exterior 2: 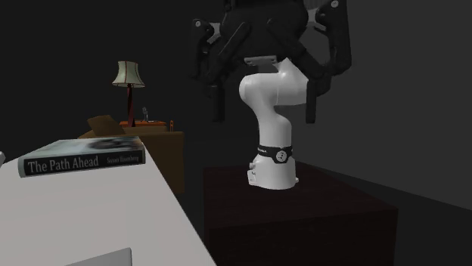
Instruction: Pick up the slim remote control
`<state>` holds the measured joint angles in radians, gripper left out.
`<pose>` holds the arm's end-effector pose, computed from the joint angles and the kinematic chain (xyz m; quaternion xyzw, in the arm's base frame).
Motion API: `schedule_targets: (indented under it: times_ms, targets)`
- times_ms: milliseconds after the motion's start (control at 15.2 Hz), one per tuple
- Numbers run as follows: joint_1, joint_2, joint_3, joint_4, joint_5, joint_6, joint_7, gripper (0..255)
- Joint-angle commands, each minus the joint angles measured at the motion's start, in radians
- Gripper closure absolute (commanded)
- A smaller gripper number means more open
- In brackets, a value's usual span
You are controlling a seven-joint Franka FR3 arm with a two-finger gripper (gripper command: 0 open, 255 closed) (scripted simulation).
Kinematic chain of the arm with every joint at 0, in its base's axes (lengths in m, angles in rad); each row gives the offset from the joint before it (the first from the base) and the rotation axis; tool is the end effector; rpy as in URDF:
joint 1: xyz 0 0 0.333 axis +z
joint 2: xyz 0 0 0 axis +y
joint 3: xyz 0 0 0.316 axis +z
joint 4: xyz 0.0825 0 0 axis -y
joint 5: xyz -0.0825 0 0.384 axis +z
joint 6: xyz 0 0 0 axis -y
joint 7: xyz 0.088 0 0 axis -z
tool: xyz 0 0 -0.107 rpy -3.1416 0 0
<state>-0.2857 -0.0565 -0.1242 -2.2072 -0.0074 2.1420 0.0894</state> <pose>0.4749 -0.2071 0.4038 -0.9695 0.2450 0.0044 0.0011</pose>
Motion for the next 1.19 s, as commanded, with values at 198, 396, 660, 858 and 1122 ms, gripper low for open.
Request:
schedule_targets:
  times_ms: [198, 396, 660, 858, 1122]
  targets:
    - [-0.043, 0.141, -0.042, 0.088, 0.019, 0.055, 0.041, 0]
    - [-0.071, 0.221, -0.068, 0.142, 0.037, 0.08, 0.058, 0]
    - [-0.112, 0.325, -0.099, 0.217, 0.068, 0.107, 0.079, 0]
    - [-0.146, 0.401, -0.119, 0.276, 0.095, 0.122, 0.094, 0]
    - [-0.195, 0.501, -0.142, 0.357, 0.133, 0.137, 0.114, 0]
